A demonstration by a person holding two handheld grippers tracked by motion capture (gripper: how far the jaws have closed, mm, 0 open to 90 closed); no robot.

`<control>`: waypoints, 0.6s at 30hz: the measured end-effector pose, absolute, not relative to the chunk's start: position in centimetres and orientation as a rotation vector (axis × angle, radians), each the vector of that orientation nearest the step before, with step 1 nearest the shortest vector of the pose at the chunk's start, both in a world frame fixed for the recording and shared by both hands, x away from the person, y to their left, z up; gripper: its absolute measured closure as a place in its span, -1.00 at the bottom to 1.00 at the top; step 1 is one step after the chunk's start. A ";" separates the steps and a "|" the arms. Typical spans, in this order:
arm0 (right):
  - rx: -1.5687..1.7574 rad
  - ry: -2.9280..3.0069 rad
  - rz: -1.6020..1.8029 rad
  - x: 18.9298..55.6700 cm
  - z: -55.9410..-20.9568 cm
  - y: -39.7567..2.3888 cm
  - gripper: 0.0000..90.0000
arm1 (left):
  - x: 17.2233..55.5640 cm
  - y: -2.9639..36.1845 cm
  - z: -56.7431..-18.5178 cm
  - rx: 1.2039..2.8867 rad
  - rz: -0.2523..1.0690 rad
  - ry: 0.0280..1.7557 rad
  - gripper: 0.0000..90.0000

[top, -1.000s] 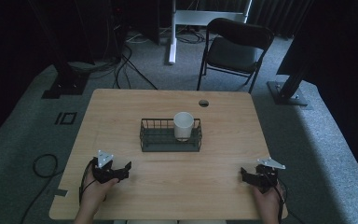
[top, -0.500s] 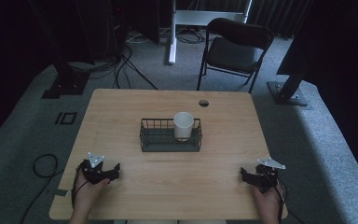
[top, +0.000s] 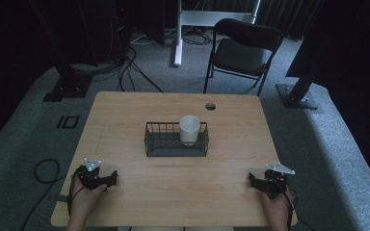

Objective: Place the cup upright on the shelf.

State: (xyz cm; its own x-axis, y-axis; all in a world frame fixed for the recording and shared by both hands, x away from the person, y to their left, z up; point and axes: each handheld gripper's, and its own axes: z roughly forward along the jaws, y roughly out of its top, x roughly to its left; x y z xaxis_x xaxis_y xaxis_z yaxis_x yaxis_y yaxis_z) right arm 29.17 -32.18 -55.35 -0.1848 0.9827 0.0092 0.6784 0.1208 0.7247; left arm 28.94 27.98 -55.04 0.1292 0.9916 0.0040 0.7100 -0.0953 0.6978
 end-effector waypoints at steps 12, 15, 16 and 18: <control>1.602 1.924 0.834 29.2 -55.3 -32.2 -0.74 | 29.1 27.8 -55.1 1.757 0.723 1.797 -0.95; 1.602 1.924 0.834 29.2 -55.3 -32.2 -0.74 | 29.2 27.7 -55.1 1.752 0.726 1.801 -0.95; 1.602 1.924 0.834 29.2 -55.3 -32.2 -0.74 | 29.2 27.7 -55.1 1.752 0.726 1.800 -0.95; 1.602 1.924 0.834 29.2 -55.3 -32.2 -0.74 | 29.2 27.7 -55.1 1.752 0.726 1.801 -0.95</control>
